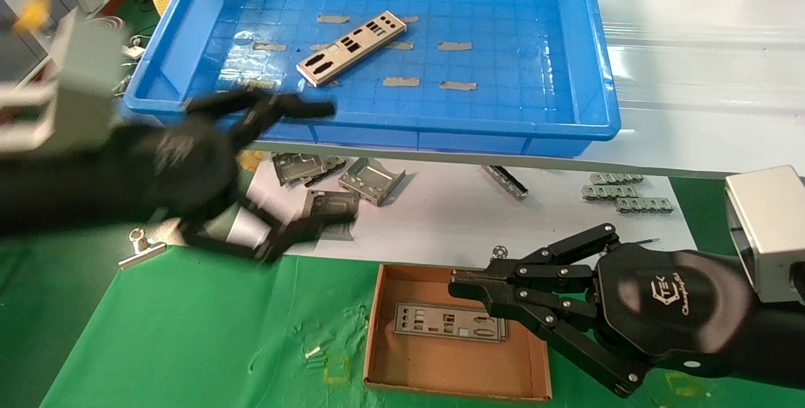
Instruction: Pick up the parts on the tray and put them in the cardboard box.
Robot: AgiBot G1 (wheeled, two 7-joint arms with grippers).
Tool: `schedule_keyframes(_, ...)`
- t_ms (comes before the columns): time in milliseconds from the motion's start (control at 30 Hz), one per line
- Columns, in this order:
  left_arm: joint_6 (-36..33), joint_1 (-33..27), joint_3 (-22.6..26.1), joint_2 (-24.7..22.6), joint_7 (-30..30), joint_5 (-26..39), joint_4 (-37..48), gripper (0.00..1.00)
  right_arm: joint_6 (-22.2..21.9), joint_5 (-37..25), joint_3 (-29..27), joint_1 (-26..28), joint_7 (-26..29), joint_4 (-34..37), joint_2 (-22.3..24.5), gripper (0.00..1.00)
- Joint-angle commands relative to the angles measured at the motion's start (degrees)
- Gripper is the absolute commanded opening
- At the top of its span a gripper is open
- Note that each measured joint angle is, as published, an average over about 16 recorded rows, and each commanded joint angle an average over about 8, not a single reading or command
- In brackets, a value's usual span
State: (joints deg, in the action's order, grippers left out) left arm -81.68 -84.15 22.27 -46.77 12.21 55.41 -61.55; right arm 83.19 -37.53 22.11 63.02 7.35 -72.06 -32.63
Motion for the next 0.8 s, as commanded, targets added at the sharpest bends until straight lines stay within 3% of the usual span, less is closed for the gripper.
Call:
schedule_keyframes(33, 0.4, -4.9, 1.6, -2.7, 0.2, 3.3, 3.0, 1.00, 0.0, 0.0, 0.0, 0.0, 0.0, 0.0, 0.0, 1.00)
schedule_keyframes(433, 10.1, -23.6, 8.1, -20.0, -7.0, 16.8, 36.8, 1.00, 0.0, 0.0, 0.0, 0.0, 0.0, 0.0, 0.0, 1.00)
schedule_keyframes(800, 21.9, -30.0, 10.6, -27.8, -9.9, 22.0, 52.5, 1.00, 0.0, 0.0, 0.0, 0.0, 0.0, 0.0, 0.0, 1.00)
